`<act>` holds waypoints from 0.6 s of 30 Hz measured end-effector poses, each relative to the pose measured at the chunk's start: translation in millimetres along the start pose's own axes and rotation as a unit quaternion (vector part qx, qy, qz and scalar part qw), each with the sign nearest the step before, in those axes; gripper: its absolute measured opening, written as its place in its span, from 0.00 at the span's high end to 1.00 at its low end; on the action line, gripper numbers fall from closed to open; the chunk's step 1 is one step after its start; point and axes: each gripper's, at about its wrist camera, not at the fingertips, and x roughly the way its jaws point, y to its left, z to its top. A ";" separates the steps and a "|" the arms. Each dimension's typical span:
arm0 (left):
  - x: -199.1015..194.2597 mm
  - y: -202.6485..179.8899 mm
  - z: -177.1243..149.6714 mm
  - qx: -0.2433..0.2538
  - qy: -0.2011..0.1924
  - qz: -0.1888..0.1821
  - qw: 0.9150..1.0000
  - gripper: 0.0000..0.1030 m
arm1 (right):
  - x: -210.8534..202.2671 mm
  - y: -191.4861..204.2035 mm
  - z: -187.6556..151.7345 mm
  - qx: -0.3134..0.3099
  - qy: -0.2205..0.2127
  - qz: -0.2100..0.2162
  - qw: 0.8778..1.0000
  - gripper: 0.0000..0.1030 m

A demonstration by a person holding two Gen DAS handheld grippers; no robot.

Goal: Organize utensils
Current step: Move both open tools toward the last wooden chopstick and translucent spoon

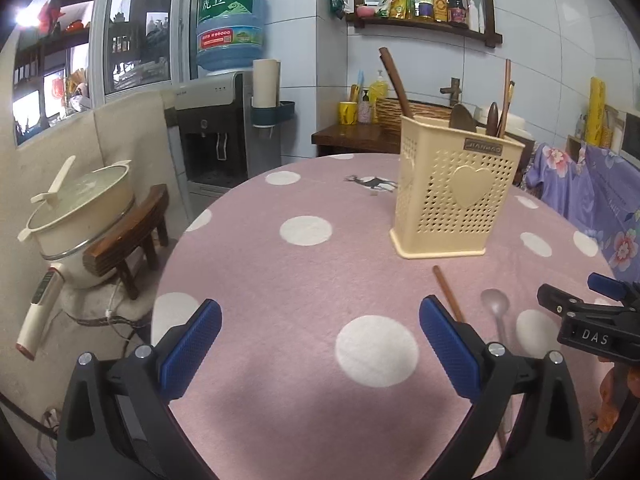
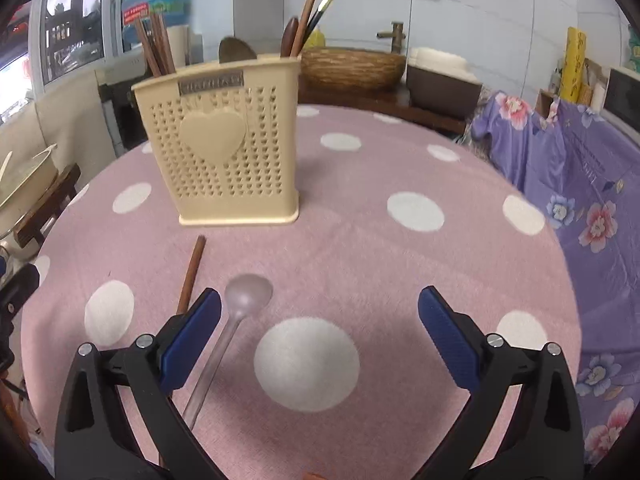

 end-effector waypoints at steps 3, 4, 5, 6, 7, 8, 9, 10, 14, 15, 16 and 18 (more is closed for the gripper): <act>0.3 8.0 -1.0 -0.014 0.007 -0.002 1.000 0.05 | 10.3 3.7 -5.9 0.009 0.024 0.001 1.000 0.05; 0.1 10.5 -0.9 -0.020 0.008 -0.006 1.000 0.05 | 11.8 6.2 -7.4 0.010 0.029 0.004 1.000 0.06; 0.0 11.9 -1.0 -0.023 0.009 -0.007 1.000 0.05 | 13.3 8.7 -7.3 0.007 0.031 0.005 0.999 0.08; -0.4 13.6 -1.2 -0.025 0.008 -0.007 1.000 0.05 | 14.4 11.8 -7.5 0.003 0.034 0.006 0.999 0.10; -0.8 14.5 -1.0 -0.027 0.007 -0.007 1.000 0.05 | 15.5 15.9 -9.0 -0.003 0.039 0.008 0.999 0.12; -1.0 15.4 -0.5 -0.027 0.006 -0.006 1.000 0.05 | 16.3 19.9 -10.4 -0.007 0.045 0.010 0.999 0.14; -1.3 16.1 -0.1 -0.028 0.005 -0.005 1.000 0.05 | 18.1 23.9 -12.3 -0.013 0.052 0.008 0.999 0.16; -1.6 17.1 0.1 -0.031 0.005 -0.005 0.999 0.05 | 19.9 28.6 -15.0 -0.020 0.058 0.007 0.998 0.19; -1.1 17.4 -0.7 -0.034 0.007 -0.010 0.999 0.05 | 25.1 41.8 -22.0 -0.031 0.072 0.007 0.997 0.30; -0.8 16.6 -1.2 -0.033 0.007 -0.010 0.999 0.05 | 26.7 44.6 -22.6 -0.034 0.075 0.005 0.997 0.33; -0.3 16.1 -1.5 -0.032 0.008 -0.009 0.999 0.05 | 28.7 47.1 -24.1 -0.036 0.080 0.008 0.996 0.40; 0.6 15.6 -1.9 -0.034 0.011 -0.012 0.999 0.05 | 26.9 46.9 -24.3 -0.036 0.074 0.002 0.997 0.47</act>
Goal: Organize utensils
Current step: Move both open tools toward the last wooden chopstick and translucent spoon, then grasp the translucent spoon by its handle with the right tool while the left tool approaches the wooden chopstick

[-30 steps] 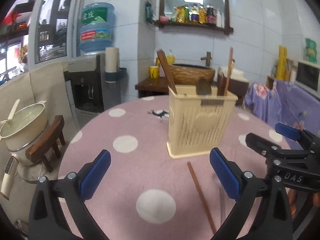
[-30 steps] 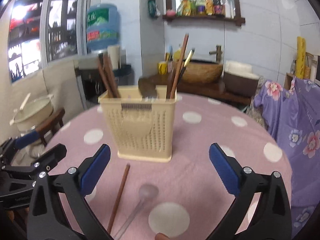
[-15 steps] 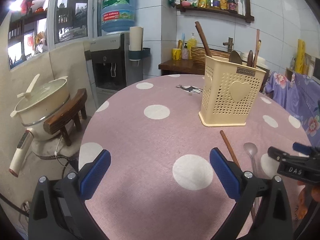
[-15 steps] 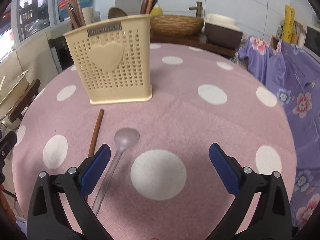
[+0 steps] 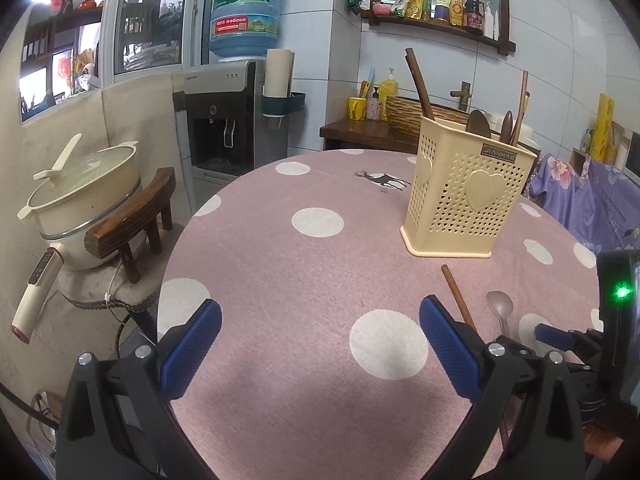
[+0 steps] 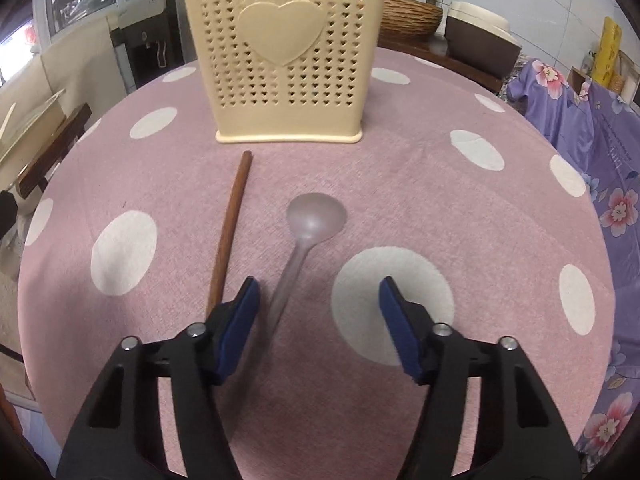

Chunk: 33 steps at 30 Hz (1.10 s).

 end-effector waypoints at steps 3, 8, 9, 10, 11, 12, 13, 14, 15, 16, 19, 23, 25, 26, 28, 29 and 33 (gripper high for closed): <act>0.5 -1.1 -0.1 -0.002 0.002 -0.004 1.000 0.05 | -1.2 -4.2 0.5 0.003 0.000 0.002 1.000 0.67; 3.0 -8.5 -1.2 0.004 0.008 -0.011 1.000 0.05 | 0.1 -26.4 1.5 0.026 0.002 -0.002 1.000 0.91; 3.8 -11.6 -1.6 0.009 0.011 -0.015 1.000 0.05 | 0.2 -31.5 0.8 0.030 0.000 -0.004 1.000 0.91; 4.4 -14.3 -1.8 0.011 0.014 -0.019 1.000 0.05 | -0.3 -37.7 -0.4 0.036 -0.001 -0.007 0.999 0.92; 5.4 -17.2 -2.4 0.013 0.017 -0.025 0.999 0.05 | -0.8 -43.7 -1.7 0.041 -0.002 -0.008 0.999 0.92; 7.4 -20.8 -2.8 0.014 0.024 -0.033 0.999 0.05 | -1.5 -49.0 -3.5 0.046 -0.002 -0.011 0.999 0.92; 9.9 -24.3 -3.3 0.013 0.032 -0.042 0.999 0.05 | -2.8 -54.6 -5.7 0.050 -0.002 -0.015 0.999 0.92; 12.5 -27.9 -3.7 0.012 0.040 -0.050 0.998 0.05 | -4.2 -59.3 -8.2 0.052 -0.003 -0.018 0.998 0.92; 15.1 -32.0 -3.9 0.011 0.048 -0.060 0.997 0.05 | -5.5 -63.1 -10.3 0.054 -0.004 -0.018 0.998 0.92; 18.6 -38.3 -4.3 0.012 0.059 -0.071 0.996 0.06 | -7.1 -67.4 -12.7 0.059 -0.005 -0.017 0.998 0.92; 26.1 -57.5 -7.3 0.025 0.077 -0.086 0.993 0.10 | -9.7 -74.7 -17.2 0.062 -0.009 0.006 0.998 0.85; 26.8 -67.8 -8.5 0.032 0.079 -0.086 0.993 0.10 | -10.4 -82.4 -18.2 0.070 -0.015 0.057 0.996 0.55; 25.1 -66.1 -8.3 0.031 0.076 -0.082 0.993 0.11 | -7.6 -86.5 -13.6 0.070 -0.012 0.061 0.996 0.55; 25.1 -64.4 -7.7 0.030 0.076 -0.078 0.994 0.11 | -4.8 -88.4 -9.2 0.068 -0.010 0.058 0.996 0.55; 24.7 -60.7 -7.7 0.026 0.075 -0.071 0.994 0.11 | 2.6 -90.0 -0.3 0.061 -0.004 0.050 0.997 0.55; 24.8 -59.0 -7.5 0.023 0.075 -0.070 0.994 0.11 | 5.5 -90.3 4.0 0.058 -0.003 0.047 0.997 0.55; 26.8 -57.0 -8.0 0.024 0.078 -0.068 0.994 0.11 | 18.0 -87.6 22.7 0.048 0.015 0.040 0.998 0.55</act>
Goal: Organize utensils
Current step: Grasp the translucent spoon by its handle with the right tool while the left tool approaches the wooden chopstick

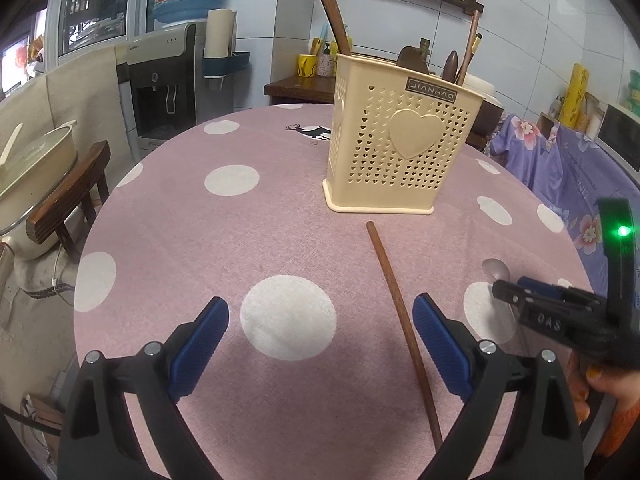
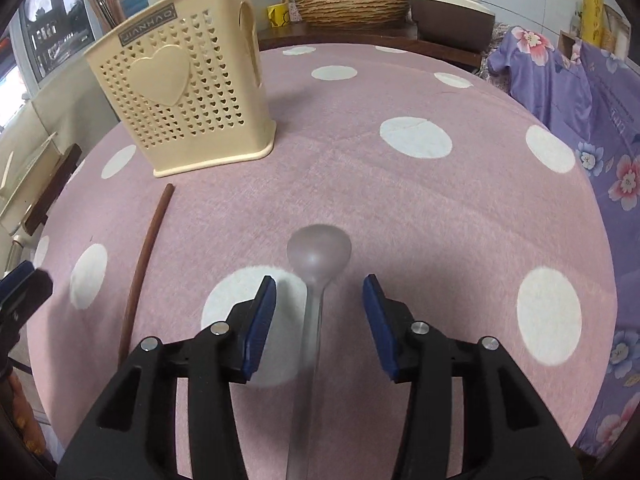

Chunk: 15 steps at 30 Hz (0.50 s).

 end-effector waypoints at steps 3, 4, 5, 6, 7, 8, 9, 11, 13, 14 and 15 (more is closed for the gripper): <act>2.8 0.1 -0.6 0.000 0.003 0.000 1.000 0.10 | 8.1 8.0 9.8 -0.015 0.009 -0.018 1.000 0.55; 3.9 0.6 -1.1 -0.001 0.005 0.000 1.000 0.10 | 9.9 9.7 11.0 -0.019 0.009 -0.024 0.999 0.55; 4.5 0.8 -1.7 -0.002 0.007 -0.001 1.000 0.11 | 11.4 12.3 12.4 -0.024 0.008 -0.030 0.999 0.56; 5.1 0.7 -1.7 -0.002 0.008 -0.001 1.000 0.11 | 12.1 13.4 13.2 -0.027 0.007 -0.032 0.999 0.56; 5.2 0.6 -1.9 -0.001 0.008 -0.002 1.000 0.10 | 12.6 14.5 14.0 -0.028 0.008 -0.033 0.999 0.57; 5.1 0.4 -1.9 -0.001 0.008 -0.002 1.000 0.10 | 12.6 15.3 14.2 -0.029 0.008 -0.033 0.999 0.59; 5.0 0.2 -1.9 0.000 0.007 -0.002 1.000 0.10 | 12.3 15.4 13.8 -0.030 0.008 -0.030 0.999 0.61; 4.8 0.2 -2.0 -0.001 0.007 -0.004 1.000 0.11 | 11.4 15.3 12.2 -0.029 0.005 -0.029 0.999 0.64; 5.0 0.3 -2.3 -0.002 0.008 -0.005 1.000 0.10 | 10.2 12.7 11.1 -0.023 0.001 -0.022 0.999 0.64; 5.3 0.2 -2.4 -0.003 0.008 -0.006 1.000 0.10 | 8.5 11.1 10.6 -0.017 -0.002 -0.015 1.000 0.64; 5.6 -0.3 -2.7 -0.003 0.009 -0.007 1.000 0.10 | 5.5 8.7 10.4 -0.011 -0.008 -0.005 1.000 0.64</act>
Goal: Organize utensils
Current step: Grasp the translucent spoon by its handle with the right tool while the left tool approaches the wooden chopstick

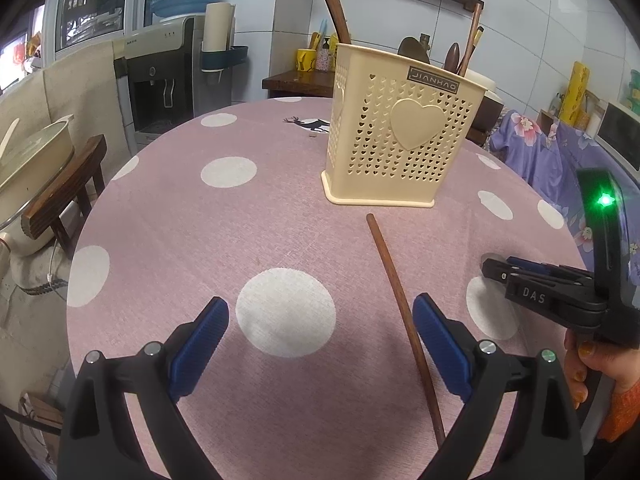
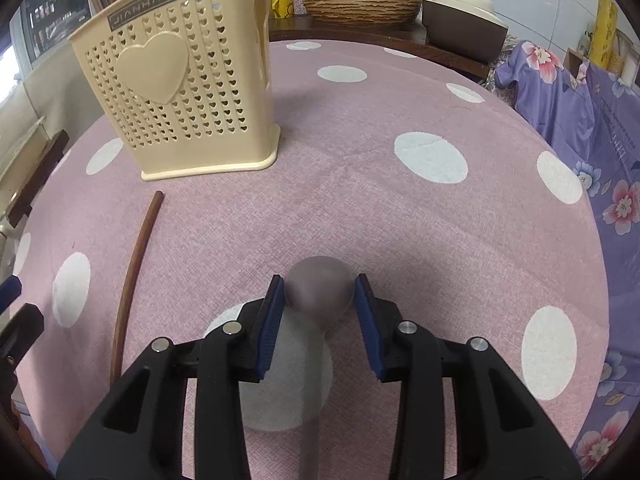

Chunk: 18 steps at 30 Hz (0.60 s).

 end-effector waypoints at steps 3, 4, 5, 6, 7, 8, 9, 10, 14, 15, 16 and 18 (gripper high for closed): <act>0.9 -1.4 -0.2 0.002 0.002 -0.002 1.000 0.10 | -19.8 -8.5 0.6 0.013 -0.037 0.020 0.999 0.64; 1.0 -1.9 0.2 0.002 0.003 -0.002 1.000 0.11 | -30.3 -12.7 0.9 0.020 -0.051 0.032 0.998 0.64; 1.2 -2.7 0.6 0.002 0.003 -0.003 1.000 0.11 | -40.4 -16.7 1.1 0.025 -0.063 0.044 0.997 0.64; 1.6 -3.5 0.8 0.002 0.004 -0.005 1.000 0.11 | -50.9 -20.3 1.4 0.030 -0.074 0.054 0.995 0.64; 2.3 -4.7 1.4 0.003 0.005 -0.007 1.000 0.10 | -59.8 -23.2 1.7 0.033 -0.085 0.059 0.994 0.64; 3.3 -6.0 2.0 0.003 0.007 -0.009 1.000 0.11 | -69.0 -25.5 1.3 0.034 -0.095 0.065 0.993 0.64; 4.4 -7.3 2.7 0.003 0.009 -0.012 1.000 0.11 | -79.2 -28.0 0.3 0.035 -0.105 0.070 0.991 0.64; 6.1 -8.8 3.4 0.002 0.013 -0.017 1.000 0.11 | -86.9 -29.9 -0.9 0.035 -0.111 0.072 0.991 0.64; 15.3 -16.2 7.1 0.001 0.033 -0.027 0.999 0.21 | -113.3 -34.9 -6.1 0.031 -0.135 0.077 0.987 0.64; 18.1 -18.7 8.1 0.003 0.039 -0.026 0.999 0.25 | -118.6 -35.3 -7.8 0.030 -0.141 0.077 0.987 0.64; 20.9 -21.9 9.6 0.007 0.042 -0.026 0.999 0.27 | -123.6 -35.0 -10.1 0.026 -0.146 0.075 0.986 0.64; 24.7 -27.6 12.6 0.012 0.041 -0.019 0.999 0.27 | -129.2 -33.8 -13.7 0.020 -0.153 0.066 0.986 0.64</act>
